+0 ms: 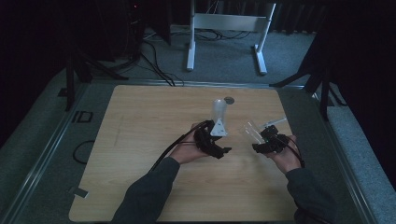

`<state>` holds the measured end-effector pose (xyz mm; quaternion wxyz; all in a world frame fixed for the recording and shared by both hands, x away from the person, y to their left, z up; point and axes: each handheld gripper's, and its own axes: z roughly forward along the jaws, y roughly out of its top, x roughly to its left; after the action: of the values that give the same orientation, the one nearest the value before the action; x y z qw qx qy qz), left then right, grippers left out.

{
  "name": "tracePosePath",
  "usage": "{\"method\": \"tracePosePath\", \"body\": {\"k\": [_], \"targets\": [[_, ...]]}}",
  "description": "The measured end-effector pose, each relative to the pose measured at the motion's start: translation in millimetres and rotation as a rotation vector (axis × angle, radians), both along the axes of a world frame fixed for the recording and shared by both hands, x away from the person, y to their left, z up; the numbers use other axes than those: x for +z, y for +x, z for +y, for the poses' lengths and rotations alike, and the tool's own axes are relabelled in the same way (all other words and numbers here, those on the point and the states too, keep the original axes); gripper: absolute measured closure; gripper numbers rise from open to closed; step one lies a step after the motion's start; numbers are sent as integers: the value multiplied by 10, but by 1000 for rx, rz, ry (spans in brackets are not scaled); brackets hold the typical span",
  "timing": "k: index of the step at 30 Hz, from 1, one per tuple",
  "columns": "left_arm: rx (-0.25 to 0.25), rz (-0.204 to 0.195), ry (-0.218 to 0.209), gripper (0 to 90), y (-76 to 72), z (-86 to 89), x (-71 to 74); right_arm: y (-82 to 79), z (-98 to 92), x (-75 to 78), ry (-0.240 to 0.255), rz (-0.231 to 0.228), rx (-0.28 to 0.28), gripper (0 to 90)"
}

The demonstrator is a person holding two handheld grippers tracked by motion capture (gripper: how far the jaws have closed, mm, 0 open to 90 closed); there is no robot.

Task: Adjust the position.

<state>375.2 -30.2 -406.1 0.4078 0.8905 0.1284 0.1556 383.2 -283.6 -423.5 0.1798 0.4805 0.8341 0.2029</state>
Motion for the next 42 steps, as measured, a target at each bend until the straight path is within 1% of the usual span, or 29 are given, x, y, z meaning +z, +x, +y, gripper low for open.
{"method": "tracePosePath", "body": {"k": [2, 4, 7, 8, 11, 15, 16, 17, 18, 20, 23, 24, 28, 31, 35, 36, 42], "targets": [[1, 1, 3, 253, 6, 1, 7, -13, 13, -17, -6, -11, -15, 418], [6, 1, -3, 253, 9, -4, 5, -25, 20, -33, -1, -20, -24, 418], [8, 0, -4, 253, 9, -9, 7, -40, 31, -53, 0, -40, -51, 418], [9, 1, -5, 253, 10, -9, 8, -44, 32, -59, 4, -46, -62, 418], [10, 2, -6, 254, 8, -12, 12, -47, 37, -78, 21, -44, -78, 418], [8, 3, -9, 253, 3, -19, 15, -57, 41, -105, 38, -65, -117, 417], [8, 3, -9, 253, 3, -19, 15, -57, 41, -105, 38, -65, -117, 417], [8, 3, -9, 253, 3, -19, 15, -61, 39, -111, 43, -71, -124, 417], [11, 5, -15, 253, 2, -23, 14, -73, 35, -128, 55, -90, -152, 418], [13, 4, -15, 253, 2, -23, 16, -82, 32, -139, 59, -105, -167, 417], [16, 3, -16, 253, 5, -21, 20, -88, 29, -148, 64, -113, -179, 417], [17, 3, -18, 253, 6, -21, 20, -91, 29, -152, 64, -124, -188, 417], [18, 3, -18, 253, 11, -26, 22, -92, 23, -155, 71, -134, -198, 417], [19, 2, -20, 253, 10, -29, 25, -95, 29, -160, 83, -160, -222, 417], [21, 4, -27, 253, 10, -25, 28, -103, 41, -169, 77, -178, -228, 418], [21, 4, -27, 253, 11, -24, 29, -109, 47, -174, 80, -189, -235, 418], [21, 7, -26, 253, 7, -33, 24, -118, 61, -197, 100, -210, -244, 418]]}}
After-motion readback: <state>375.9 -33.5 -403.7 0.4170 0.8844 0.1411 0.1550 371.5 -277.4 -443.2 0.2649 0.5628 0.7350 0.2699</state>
